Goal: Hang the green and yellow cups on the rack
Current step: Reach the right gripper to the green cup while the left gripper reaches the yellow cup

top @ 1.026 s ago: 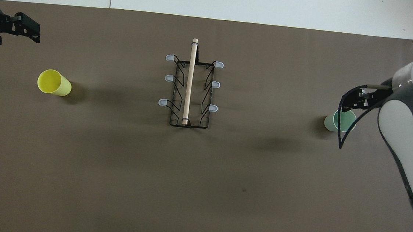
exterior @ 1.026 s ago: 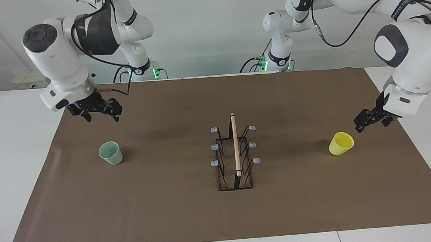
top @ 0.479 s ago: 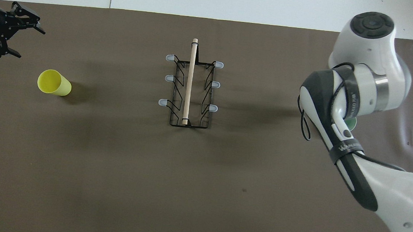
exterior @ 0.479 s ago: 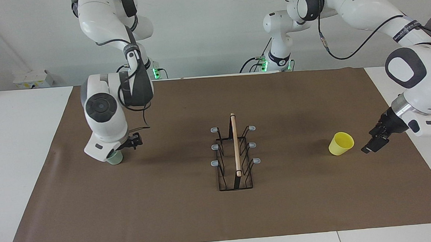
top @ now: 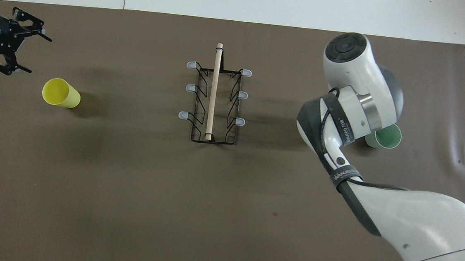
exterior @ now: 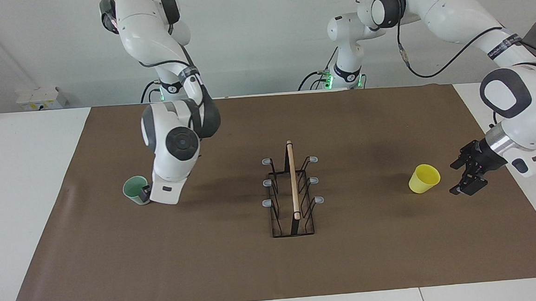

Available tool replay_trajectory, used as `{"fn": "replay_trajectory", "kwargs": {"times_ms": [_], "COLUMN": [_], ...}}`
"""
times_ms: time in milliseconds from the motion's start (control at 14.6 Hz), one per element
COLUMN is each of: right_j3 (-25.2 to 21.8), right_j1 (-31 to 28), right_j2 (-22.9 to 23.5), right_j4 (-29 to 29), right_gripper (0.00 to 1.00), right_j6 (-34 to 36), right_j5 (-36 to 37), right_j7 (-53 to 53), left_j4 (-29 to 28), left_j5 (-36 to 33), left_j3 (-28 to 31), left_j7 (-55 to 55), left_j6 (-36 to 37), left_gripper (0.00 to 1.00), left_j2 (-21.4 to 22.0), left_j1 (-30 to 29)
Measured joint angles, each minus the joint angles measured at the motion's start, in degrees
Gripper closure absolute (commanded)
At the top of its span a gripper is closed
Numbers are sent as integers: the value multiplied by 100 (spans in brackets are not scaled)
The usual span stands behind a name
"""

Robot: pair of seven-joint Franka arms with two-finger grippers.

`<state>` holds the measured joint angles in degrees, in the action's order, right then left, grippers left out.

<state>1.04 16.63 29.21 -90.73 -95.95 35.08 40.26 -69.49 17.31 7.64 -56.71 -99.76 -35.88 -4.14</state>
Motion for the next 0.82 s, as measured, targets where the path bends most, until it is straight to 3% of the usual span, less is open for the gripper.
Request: {"fn": "replay_trajectory", "kwargs": {"times_ms": [274, 479, 821], "right_j3": [381, 633, 662], "right_j1": [-3, 9, 37], "right_j2": [-442, -755, -774], "right_j4": [-1181, -2033, -2788], "right_gripper": [0, 0, 0], "right_j6": [-337, -383, -491], "right_j5": [1159, 2008, 3180], "right_j7": [481, 521, 270], "left_j4": [-723, -1302, -2269], "left_j5": [624, 1172, 1997], "left_j3": [24, 31, 50], "left_j7": [-54, -274, -358], "left_j6": [-773, -863, -913], "left_gripper": [0, 1, 0], "left_j2": [29, 254, 762], "left_j1": [-433, -550, -858]}}
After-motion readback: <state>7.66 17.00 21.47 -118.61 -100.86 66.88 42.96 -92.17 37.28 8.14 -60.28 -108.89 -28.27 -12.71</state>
